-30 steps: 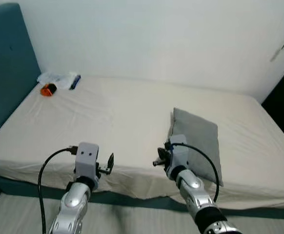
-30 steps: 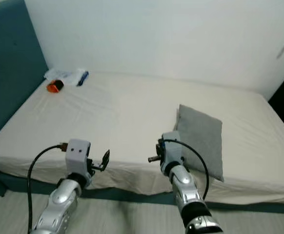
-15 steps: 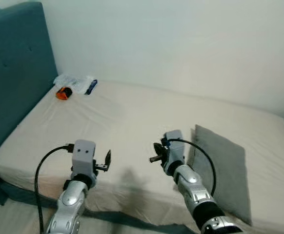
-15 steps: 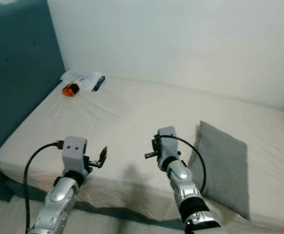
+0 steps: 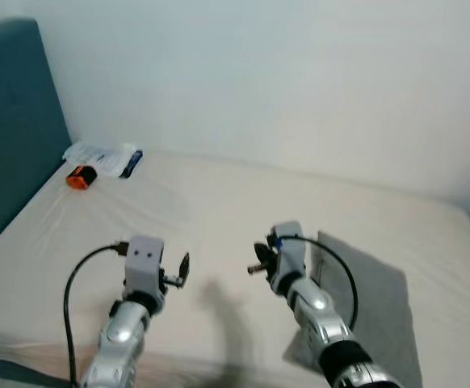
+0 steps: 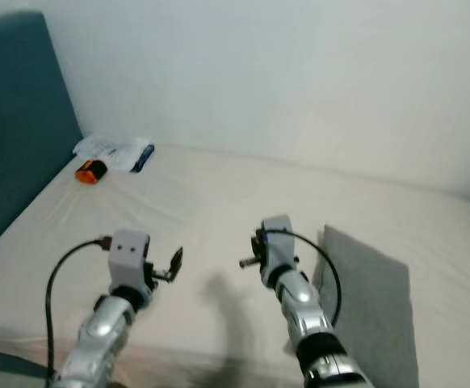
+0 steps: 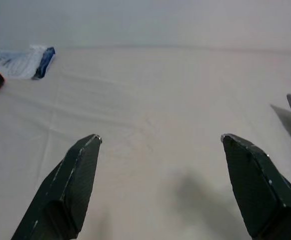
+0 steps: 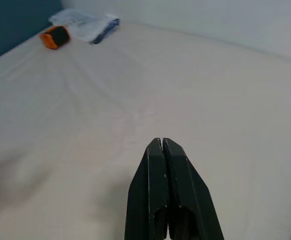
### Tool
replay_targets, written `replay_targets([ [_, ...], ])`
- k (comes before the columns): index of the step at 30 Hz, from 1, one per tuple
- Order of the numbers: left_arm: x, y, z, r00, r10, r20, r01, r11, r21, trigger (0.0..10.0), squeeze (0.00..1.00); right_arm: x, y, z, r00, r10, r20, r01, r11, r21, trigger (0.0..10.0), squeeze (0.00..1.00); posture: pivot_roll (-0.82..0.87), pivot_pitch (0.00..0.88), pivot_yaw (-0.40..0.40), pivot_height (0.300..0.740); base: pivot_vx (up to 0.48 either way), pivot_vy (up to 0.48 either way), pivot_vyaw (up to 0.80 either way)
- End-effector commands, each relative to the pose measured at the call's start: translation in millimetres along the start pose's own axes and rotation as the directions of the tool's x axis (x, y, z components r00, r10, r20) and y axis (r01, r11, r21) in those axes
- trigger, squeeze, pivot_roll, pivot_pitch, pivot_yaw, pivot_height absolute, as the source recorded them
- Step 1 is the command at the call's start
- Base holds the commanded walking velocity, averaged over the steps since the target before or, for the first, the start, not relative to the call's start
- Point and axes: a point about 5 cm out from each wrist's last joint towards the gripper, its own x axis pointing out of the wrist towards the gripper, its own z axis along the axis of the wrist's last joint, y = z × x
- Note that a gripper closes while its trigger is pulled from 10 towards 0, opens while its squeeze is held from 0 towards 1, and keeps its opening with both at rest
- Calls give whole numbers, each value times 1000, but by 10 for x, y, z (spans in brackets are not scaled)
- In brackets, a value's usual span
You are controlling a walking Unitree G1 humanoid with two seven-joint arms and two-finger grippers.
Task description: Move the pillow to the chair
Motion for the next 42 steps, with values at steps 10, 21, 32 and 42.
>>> replay_targets([
  [10, -7, -48, -37, 1000, -28, -12, 29, 999, 23, 10000, 0, -17, -41, -11, 1000, -20, -6, 20, 1000, 8, 10000, 0, 46, 0, -107, 740, 0, 0, 0],
  [21, 14, -50, -25, 999, -44, -15, 45, 998, 45, 10000, 0, -8, -125, -21, 995, -91, -41, 93, 995, 43, 10000, 0, 52, 0, -101, 740, 0, 0, -544],
  [32, 52, 5, 6, 1000, -9, -13, 10, 997, 78, 10000, 0, 2, -139, -5, 994, -98, -39, 101, 992, 77, 10000, 0, 48, 0, -104, 740, 0, 0, -51],
  [42, 29, -26, -4, 1000, -5, -16, 6, 998, 61, 10000, 0, 1, -142, -8, 994, -100, -44, 103, 992, 78, 10000, 0, 48, 0, -106, 740, 0, -266, 0],
])
